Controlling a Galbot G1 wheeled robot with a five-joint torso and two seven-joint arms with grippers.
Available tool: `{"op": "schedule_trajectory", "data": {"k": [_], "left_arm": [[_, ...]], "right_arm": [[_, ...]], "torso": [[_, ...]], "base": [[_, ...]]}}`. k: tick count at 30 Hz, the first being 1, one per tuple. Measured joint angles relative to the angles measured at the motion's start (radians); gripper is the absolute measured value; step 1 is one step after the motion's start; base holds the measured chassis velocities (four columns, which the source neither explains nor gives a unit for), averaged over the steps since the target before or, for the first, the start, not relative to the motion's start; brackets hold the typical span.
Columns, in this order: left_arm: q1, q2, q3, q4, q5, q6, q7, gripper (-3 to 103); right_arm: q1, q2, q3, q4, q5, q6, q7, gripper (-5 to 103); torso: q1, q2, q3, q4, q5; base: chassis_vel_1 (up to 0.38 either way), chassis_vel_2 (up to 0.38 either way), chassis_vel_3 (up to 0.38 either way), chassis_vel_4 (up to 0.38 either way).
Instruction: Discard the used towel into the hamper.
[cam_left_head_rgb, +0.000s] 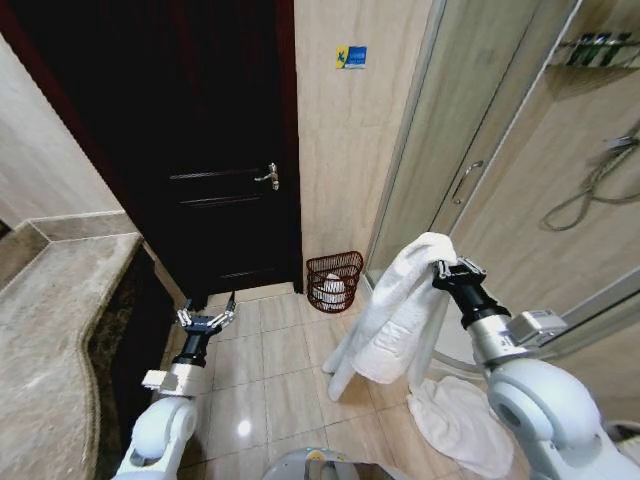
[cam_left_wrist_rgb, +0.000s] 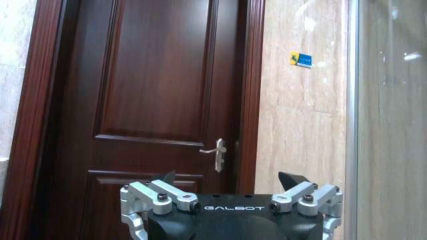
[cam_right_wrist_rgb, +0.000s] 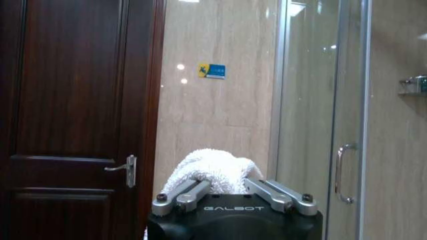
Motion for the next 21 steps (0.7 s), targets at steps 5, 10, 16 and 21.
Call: {"op": "schedule_trajectory", "data": {"k": [5,10,16,21], "left_arm": [[-0.002,0.001,0.000,0.001,-0.001,0.000,0.000,100],[-0.002,0.002,0.000,0.001,-0.001,0.000,0.001,100],[0.000,0.001,0.000,0.002,0.000,0.000,0.003,100],[0.002,0.001,-0.002,0.001,0.006,0.012,0.006,100]], "right_arm": [[-0.001,0.006,-0.004,0.000,-0.003,-0.001,-0.002,4],[-0.001,0.010,-0.006,0.000,-0.006,-0.003,-0.005,4],[-0.003,0.011,-0.006,0.000,-0.009,-0.004,-0.007,4],[-0.003,0.011,-0.005,0.000,-0.010,-0.004,-0.007,4]], "torso": [[0.000,0.000,0.000,0.0002,0.0000],[0.000,0.000,0.000,0.0000,0.0000],[0.001,0.000,0.000,0.0000,0.0002],[0.001,0.000,0.000,0.0001,-0.0002]], "base": [[-0.059,0.049,0.049,-0.053],[-0.126,0.113,0.121,-0.139],[-0.152,0.161,0.143,-0.154],[-0.119,0.135,0.139,-0.135]]}}
